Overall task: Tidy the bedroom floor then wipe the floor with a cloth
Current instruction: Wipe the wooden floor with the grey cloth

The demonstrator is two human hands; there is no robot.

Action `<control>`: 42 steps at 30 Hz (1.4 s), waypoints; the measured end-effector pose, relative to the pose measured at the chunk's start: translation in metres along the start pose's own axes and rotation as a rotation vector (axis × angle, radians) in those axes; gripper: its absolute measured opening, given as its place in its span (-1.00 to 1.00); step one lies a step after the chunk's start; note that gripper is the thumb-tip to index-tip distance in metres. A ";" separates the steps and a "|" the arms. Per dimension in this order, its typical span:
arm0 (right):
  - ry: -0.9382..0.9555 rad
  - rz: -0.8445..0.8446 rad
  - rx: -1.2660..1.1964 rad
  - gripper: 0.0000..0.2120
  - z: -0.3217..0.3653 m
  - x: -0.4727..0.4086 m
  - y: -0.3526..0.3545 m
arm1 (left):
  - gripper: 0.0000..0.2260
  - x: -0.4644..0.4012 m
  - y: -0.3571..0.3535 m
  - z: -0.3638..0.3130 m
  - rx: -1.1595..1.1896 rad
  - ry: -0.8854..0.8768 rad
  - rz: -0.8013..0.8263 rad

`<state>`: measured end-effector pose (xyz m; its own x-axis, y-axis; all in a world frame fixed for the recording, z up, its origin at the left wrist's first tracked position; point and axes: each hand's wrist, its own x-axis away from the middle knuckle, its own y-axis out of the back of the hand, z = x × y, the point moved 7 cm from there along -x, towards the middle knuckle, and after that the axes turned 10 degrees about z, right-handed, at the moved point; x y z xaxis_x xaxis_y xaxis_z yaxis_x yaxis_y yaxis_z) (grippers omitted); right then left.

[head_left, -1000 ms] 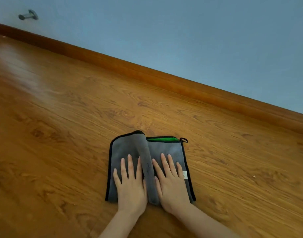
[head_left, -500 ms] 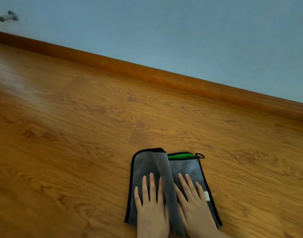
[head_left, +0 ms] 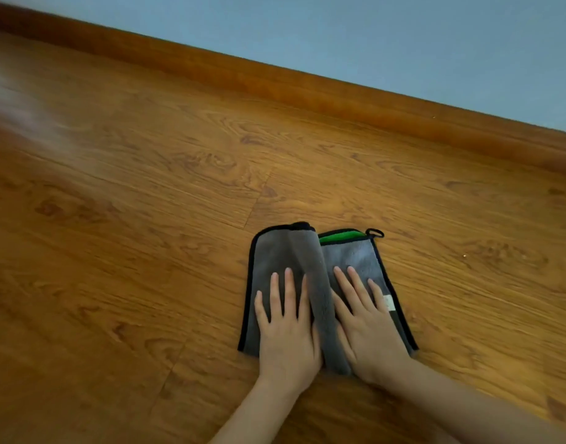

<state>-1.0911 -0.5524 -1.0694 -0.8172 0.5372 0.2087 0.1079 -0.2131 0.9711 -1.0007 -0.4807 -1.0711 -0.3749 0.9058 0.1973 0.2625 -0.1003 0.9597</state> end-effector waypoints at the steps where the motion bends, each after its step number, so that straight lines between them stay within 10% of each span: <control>1: -0.003 0.008 -0.006 -0.50 -0.002 -0.007 0.001 | -0.46 -0.006 0.003 0.001 -0.002 0.002 -0.010; 42: -0.266 0.018 -0.028 -0.51 -0.049 -0.157 0.045 | -0.48 -0.152 0.042 0.044 -0.029 0.206 -0.019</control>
<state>-0.9862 -0.6864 -1.0638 -0.6371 0.7280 0.2531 0.1024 -0.2455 0.9640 -0.8942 -0.6042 -1.0697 -0.5539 0.8048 0.2131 0.2291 -0.0987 0.9684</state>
